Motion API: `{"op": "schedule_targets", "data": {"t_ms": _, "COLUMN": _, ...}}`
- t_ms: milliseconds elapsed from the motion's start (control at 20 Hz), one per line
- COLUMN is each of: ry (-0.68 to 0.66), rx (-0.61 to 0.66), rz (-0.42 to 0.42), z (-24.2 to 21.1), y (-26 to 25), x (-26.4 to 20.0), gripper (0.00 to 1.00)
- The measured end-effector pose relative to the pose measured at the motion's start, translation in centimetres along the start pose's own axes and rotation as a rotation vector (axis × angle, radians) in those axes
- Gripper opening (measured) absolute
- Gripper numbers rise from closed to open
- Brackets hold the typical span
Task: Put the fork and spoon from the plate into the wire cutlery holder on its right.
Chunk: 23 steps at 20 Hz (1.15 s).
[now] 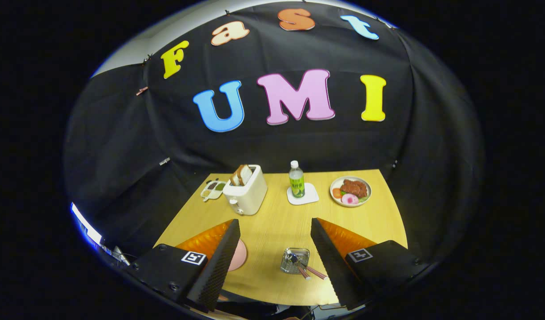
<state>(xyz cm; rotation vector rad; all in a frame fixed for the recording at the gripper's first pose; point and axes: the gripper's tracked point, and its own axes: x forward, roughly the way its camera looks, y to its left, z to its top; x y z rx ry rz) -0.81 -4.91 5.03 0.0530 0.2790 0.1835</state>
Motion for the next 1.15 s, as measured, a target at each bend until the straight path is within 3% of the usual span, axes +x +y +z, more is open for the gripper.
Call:
{"op": "schedule_targets", "data": {"t_ms": 300, "ry": -0.271, "rx": 0.033, "rz": -0.051, "z": 5.7, "y": 3.9, "x": -3.1, "gripper": 0.99}}
{"op": "schedule_targets", "data": {"t_ms": 450, "ry": -0.367, "rx": 0.021, "rz": -0.072, "z": 6.4, "y": 5.7, "x": -4.1, "gripper": 0.99}}
{"op": "schedule_targets", "data": {"t_ms": 700, "ry": -0.418, "rx": -0.076, "rz": -0.146, "z": 4.5, "y": 7.5, "x": -3.8, "gripper": 0.99}}
{"op": "schedule_targets", "data": {"t_ms": 950, "ry": -0.448, "rx": -0.026, "rz": -0.188, "z": 2.5, "y": 8.8, "x": -2.9, "gripper": 0.99}}
{"op": "schedule_targets", "data": {"t_ms": 1150, "ry": -0.43, "rx": -0.075, "rz": -0.212, "z": 1.5, "y": 9.1, "x": -2.4, "gripper": 0.99}}
